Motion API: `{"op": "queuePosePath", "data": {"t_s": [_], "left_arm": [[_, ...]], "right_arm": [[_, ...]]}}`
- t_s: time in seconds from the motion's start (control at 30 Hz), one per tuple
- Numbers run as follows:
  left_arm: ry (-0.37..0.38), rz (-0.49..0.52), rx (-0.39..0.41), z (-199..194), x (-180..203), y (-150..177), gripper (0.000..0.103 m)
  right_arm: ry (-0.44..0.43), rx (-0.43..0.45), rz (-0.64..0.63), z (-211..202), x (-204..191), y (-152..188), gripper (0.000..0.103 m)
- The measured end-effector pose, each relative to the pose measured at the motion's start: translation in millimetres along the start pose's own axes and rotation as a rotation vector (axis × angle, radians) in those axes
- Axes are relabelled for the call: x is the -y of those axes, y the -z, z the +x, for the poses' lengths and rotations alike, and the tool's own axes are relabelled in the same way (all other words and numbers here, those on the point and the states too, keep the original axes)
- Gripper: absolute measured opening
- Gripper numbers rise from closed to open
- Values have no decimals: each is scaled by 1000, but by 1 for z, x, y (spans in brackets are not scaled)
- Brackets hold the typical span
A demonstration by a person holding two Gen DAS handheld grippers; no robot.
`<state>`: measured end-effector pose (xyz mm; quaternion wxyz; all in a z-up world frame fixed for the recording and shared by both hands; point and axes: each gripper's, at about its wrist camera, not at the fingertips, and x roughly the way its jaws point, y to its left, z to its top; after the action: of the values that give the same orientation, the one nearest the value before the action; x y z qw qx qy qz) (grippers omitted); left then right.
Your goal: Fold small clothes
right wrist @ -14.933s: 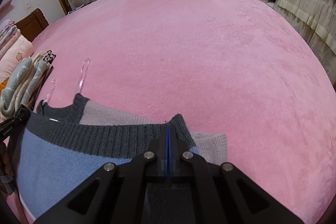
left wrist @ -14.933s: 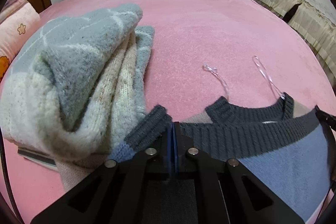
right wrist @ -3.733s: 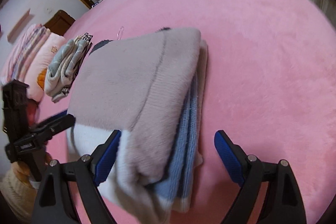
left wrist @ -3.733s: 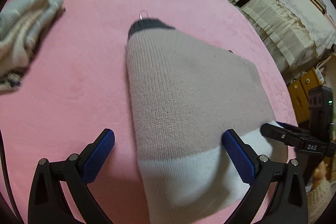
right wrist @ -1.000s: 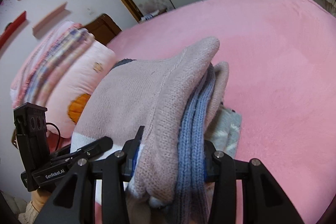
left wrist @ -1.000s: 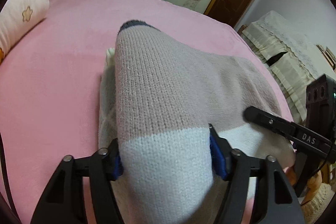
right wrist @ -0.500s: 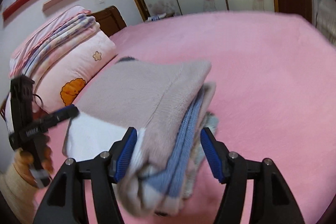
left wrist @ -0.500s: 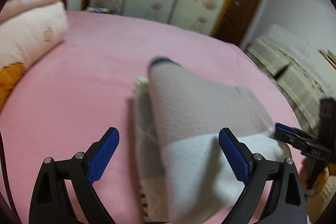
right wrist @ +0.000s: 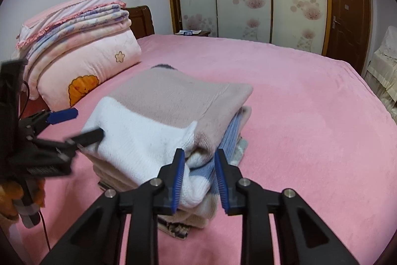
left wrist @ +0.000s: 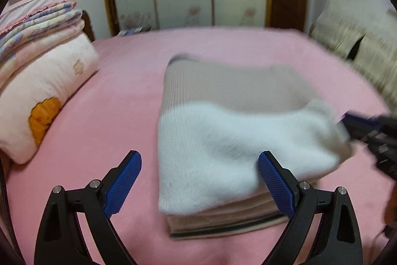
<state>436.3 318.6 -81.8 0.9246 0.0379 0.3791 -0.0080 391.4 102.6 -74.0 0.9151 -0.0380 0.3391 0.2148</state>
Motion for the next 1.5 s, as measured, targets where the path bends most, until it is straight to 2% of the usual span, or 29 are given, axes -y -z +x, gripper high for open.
{"op": "queuePosePath", "data": {"t_s": [0.07,0.13,0.17,0.23,0.33,0.43,0.5,0.63,0.73,0.8,0.87,1.03,1.23,1.5], "left_arm": [[-12,-36,-60,17,-5,8,95],[9,-104,-96,28,-17,14,96],[20,-128,-101,30,-20,16,96],[42,-158,-106,34,-25,20,97],[34,-142,-96,34,-22,22,97],[27,-144,-97,34,-19,22,97],[33,-152,-102,35,-19,19,97],[44,-169,-107,32,-22,18,97],[52,-182,-110,33,-24,19,97],[54,-181,-113,36,-27,18,100],[59,-180,-118,39,-29,18,101],[42,-187,-127,35,-27,18,101],[18,-195,-150,0,-16,21,100],[52,-151,-115,-107,36,30,100]], "right_arm": [[21,-19,-2,6,1,4,24],[50,-67,-1,19,6,10,24],[58,-89,6,25,9,14,24],[16,-121,55,36,21,20,23],[2,-124,81,39,25,24,23],[-24,-87,127,28,27,20,23],[-44,-16,158,11,28,15,23],[-59,82,122,-9,11,-2,23],[-73,46,88,5,-4,-7,23],[-28,-14,69,23,-6,-4,23],[-1,-37,68,33,-4,2,21],[-46,-67,128,29,11,5,20],[-49,-100,134,-9,15,9,20],[-36,-138,187,-106,33,37,22]]}}
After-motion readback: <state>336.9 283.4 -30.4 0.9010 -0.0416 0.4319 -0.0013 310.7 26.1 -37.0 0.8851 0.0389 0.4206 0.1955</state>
